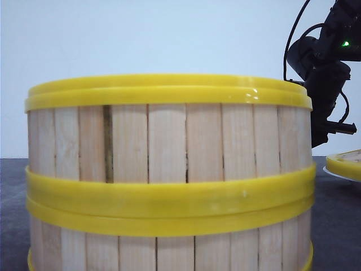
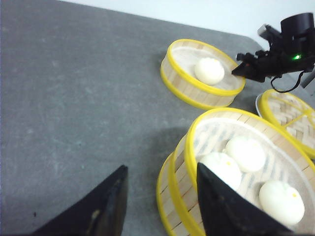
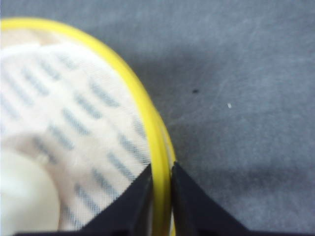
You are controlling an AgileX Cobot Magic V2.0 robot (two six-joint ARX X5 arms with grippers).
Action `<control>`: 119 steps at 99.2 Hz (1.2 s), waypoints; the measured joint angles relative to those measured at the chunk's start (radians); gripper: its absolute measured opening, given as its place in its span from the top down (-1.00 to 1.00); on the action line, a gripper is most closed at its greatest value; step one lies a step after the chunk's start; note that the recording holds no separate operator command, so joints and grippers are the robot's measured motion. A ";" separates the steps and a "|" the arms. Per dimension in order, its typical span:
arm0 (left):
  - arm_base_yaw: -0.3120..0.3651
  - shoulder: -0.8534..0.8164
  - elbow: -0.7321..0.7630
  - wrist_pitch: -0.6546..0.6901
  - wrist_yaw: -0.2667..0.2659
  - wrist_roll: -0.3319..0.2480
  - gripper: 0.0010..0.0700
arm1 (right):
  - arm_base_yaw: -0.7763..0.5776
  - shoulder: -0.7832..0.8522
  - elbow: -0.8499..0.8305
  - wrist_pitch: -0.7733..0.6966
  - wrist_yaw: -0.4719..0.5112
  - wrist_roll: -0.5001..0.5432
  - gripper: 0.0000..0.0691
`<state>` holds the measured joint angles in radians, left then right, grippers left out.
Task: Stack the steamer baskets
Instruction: 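Grasp the rim of the single-bun basket with the right gripper, then lift the single-bun basket and lower it onto the stack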
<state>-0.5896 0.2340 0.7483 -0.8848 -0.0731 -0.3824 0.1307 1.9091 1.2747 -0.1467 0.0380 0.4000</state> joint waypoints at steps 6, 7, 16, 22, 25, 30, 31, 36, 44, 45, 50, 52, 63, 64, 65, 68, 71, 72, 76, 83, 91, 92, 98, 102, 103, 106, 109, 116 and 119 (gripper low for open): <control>0.000 0.000 0.000 -0.003 0.000 0.000 0.29 | -0.001 0.000 0.000 0.002 0.000 0.000 0.90; 0.000 0.000 0.000 -0.003 0.000 0.000 0.29 | -0.002 0.000 0.000 0.002 0.000 0.000 0.90; 0.000 0.000 0.000 -0.003 -0.001 0.000 0.29 | -0.005 0.000 0.000 0.002 -0.002 0.000 0.90; 0.000 0.000 0.000 -0.003 -0.003 0.000 0.29 | -0.006 0.000 0.002 -0.003 -0.007 0.002 0.90; 0.000 0.000 0.000 -0.003 -0.004 0.000 0.29 | -0.007 0.000 0.007 -0.010 -0.009 0.004 0.90; 0.000 0.000 0.000 -0.003 -0.005 0.001 0.29 | -0.008 0.000 0.016 -0.025 -0.009 0.008 0.90; 0.000 0.000 0.000 -0.003 -0.005 0.001 0.29 | -0.009 -0.001 0.018 -0.029 -0.009 0.009 0.90; 0.000 0.000 0.000 -0.003 -0.006 0.001 0.29 | -0.011 -0.005 0.028 -0.045 -0.009 0.010 0.90; 0.000 0.000 0.000 -0.003 -0.006 0.002 0.29 | -0.014 -0.026 0.049 -0.082 -0.008 0.010 0.90; 0.000 0.000 0.000 -0.003 -0.006 0.002 0.29 | -0.014 -0.031 0.052 -0.087 -0.008 0.010 0.90; 0.000 0.000 0.000 -0.003 -0.007 0.005 0.29 | -0.015 -0.058 0.066 -0.114 -0.007 0.009 0.90; 0.000 0.000 0.000 -0.003 -0.007 0.005 0.29 | -0.015 -0.071 0.071 -0.124 -0.007 0.008 0.90; 0.000 0.000 0.000 -0.002 -0.007 0.007 0.29 | -0.019 -0.176 0.095 -0.151 -0.012 0.000 0.90; 0.000 0.000 0.000 -0.002 -0.007 0.008 0.29 | -0.019 -0.187 0.097 -0.152 -0.013 0.000 0.90; 0.000 0.000 0.000 -0.002 -0.007 0.008 0.29 | -0.019 -0.197 0.098 -0.153 -0.013 0.000 0.90; 0.000 0.000 0.000 -0.002 -0.007 0.008 0.29 | -0.020 -0.230 0.102 -0.157 -0.019 0.000 0.90; 0.000 0.000 0.000 -0.002 -0.007 0.009 0.29 | -0.020 -0.265 0.105 -0.162 -0.028 0.000 0.90; 0.000 0.000 0.000 -0.002 -0.007 0.009 0.29 | -0.020 -0.276 0.105 -0.165 -0.033 0.000 0.90; 0.000 0.000 0.000 -0.002 -0.007 0.012 0.29 | -0.020 -0.323 0.107 -0.183 -0.054 -0.001 0.90; 0.000 0.000 0.000 -0.002 -0.007 0.016 0.29 | -0.018 -0.402 0.109 -0.231 -0.110 -0.004 0.90; 0.000 0.000 0.000 -0.002 -0.007 0.020 0.29 | -0.002 -0.484 0.109 -0.292 -0.172 -0.025 0.90; 0.000 0.000 0.000 -0.002 -0.006 0.020 0.29 | 0.002 -0.493 0.109 -0.300 -0.179 -0.029 0.90; 0.000 0.000 0.000 -0.002 -0.006 0.022 0.29 | 0.025 -0.550 0.109 -0.347 -0.214 -0.053 0.90; 0.000 0.000 0.000 -0.002 -0.007 0.023 0.29 | 0.042 -0.587 0.109 -0.381 -0.237 -0.070 0.90; 0.000 0.000 0.000 -0.002 -0.007 0.023 0.29 | 0.045 -0.596 0.109 -0.390 -0.243 -0.075 0.90; 0.000 0.000 0.000 -0.002 -0.007 0.023 0.29 | 0.058 -0.624 0.109 -0.415 -0.262 -0.087 0.90; 0.000 0.000 0.000 -0.002 -0.007 0.023 0.29 | 0.071 -0.649 0.109 -0.439 -0.284 -0.099 0.90; 0.000 0.000 0.000 -0.002 -0.007 0.023 0.29 | 0.105 -0.706 0.109 -0.489 -0.336 -0.133 0.90; 0.000 0.000 0.000 -0.002 -0.007 0.023 0.29 | 0.119 -0.725 0.109 -0.507 -0.348 -0.143 0.90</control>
<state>-0.5896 0.2340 0.7483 -0.8867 -0.0799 -0.3595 0.2497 1.1843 1.3834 -0.6540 -0.3096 0.2569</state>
